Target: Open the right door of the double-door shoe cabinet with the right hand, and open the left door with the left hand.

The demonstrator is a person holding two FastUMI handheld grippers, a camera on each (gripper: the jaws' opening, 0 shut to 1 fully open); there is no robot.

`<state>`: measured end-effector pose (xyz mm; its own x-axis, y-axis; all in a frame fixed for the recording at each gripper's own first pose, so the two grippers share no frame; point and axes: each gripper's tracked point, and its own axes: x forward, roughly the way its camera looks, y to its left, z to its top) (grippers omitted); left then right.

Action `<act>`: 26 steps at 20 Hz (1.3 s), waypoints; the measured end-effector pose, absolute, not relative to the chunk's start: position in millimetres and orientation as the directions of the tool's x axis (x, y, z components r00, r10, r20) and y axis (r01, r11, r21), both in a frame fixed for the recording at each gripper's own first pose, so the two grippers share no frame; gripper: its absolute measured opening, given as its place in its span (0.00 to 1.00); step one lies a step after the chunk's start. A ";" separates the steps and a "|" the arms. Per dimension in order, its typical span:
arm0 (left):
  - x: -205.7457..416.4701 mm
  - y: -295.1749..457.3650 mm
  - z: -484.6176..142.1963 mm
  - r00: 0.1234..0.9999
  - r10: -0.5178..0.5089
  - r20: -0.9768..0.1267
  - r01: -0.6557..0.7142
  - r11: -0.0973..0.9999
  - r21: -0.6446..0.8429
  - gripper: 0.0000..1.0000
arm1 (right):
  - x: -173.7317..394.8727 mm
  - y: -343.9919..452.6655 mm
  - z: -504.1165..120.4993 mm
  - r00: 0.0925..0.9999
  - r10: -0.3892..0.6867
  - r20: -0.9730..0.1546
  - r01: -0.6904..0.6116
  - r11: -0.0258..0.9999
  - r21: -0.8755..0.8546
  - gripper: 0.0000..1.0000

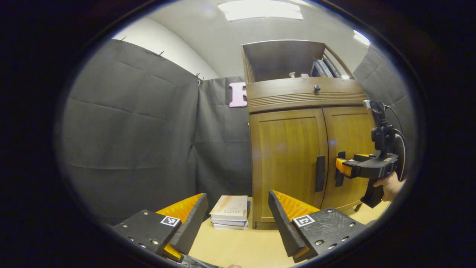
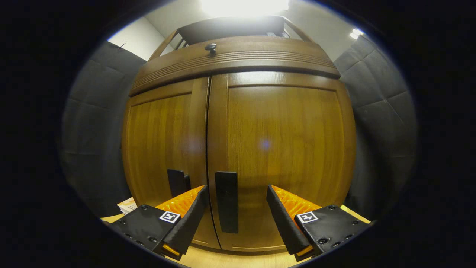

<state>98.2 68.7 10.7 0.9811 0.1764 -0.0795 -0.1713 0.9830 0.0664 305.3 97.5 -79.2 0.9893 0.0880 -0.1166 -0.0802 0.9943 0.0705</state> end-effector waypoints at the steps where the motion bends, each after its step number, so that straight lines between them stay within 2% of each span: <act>1: 97.9 68.9 9.1 0.980 0.182 -0.083 -0.176 0.982 0.068 0.92 | 308.6 99.7 -82.8 0.988 0.093 -0.124 -0.085 0.994 0.074 0.98; 5: 99.8 73.8 5.3 0.976 0.196 -0.091 -0.190 0.979 0.072 0.92 | 319.3 102.3 -100.6 0.982 0.095 -0.163 -0.085 0.994 0.065 0.90; 7: 99.1 75.0 6.0 0.975 0.202 -0.090 -0.195 0.978 0.079 0.94 | 320.8 106.3 -107.0 0.978 0.103 -0.179 -0.092 0.993 0.067 0.80; 10: 98.5 76.0 5.2 0.975 0.205 -0.089 -0.198 0.977 0.082 0.92 | 324.0 108.7 -115.2 0.974 0.093 -0.208 -0.084 0.995 0.052 0.55; 11: 97.1 74.6 5.9 0.975 0.205 -0.089 -0.198 0.977 0.081 0.92 | 322.8 113.6 -118.2 0.968 0.116 -0.224 -0.105 0.993 0.058 0.57; 13: 95.8 75.9 6.8 0.974 0.212 -0.085 -0.205 0.976 0.077 0.92 | 324.5 117.3 -119.3 0.965 0.111 -0.237 -0.093 0.992 0.083 0.34; 14: 94.1 76.9 6.0 0.974 0.213 -0.082 -0.208 0.975 0.074 0.92 | 326.4 116.7 -119.1 0.963 0.116 -0.244 -0.095 0.991 0.096 0.26; 18: 86.0 78.0 10.6 0.975 0.212 -0.065 -0.207 0.975 0.075 0.92 | 321.4 116.6 -118.3 0.957 0.123 -0.262 -0.100 0.990 0.098 0.06; 20: 80.8 75.8 12.9 0.978 0.201 -0.057 -0.197 0.978 0.076 0.92 | 317.7 116.6 -113.6 0.956 0.133 -0.263 -0.108 0.988 0.107 0.09; 21: 76.0 75.3 14.0 0.979 0.196 -0.053 -0.192 0.978 0.078 0.92 | 316.1 116.4 -111.8 0.954 0.138 -0.266 -0.113 0.988 0.107 0.06; 22: 74.1 74.0 15.8 0.980 0.192 -0.051 -0.187 0.979 0.080 0.92 | 314.0 116.4 -108.1 0.954 0.143 -0.263 -0.119 0.987 0.105 0.09; 25: 69.2 69.5 18.0 0.983 0.177 -0.051 -0.173 0.982 0.075 0.92 | 309.8 116.9 -99.5 0.952 0.160 -0.261 -0.136 0.985 0.108 0.06; 26: 68.7 69.6 19.4 0.984 0.171 -0.051 -0.167 0.983 0.073 0.92 | 308.3 116.9 -97.2 0.951 0.166 -0.260 -0.142 0.984 0.107 0.09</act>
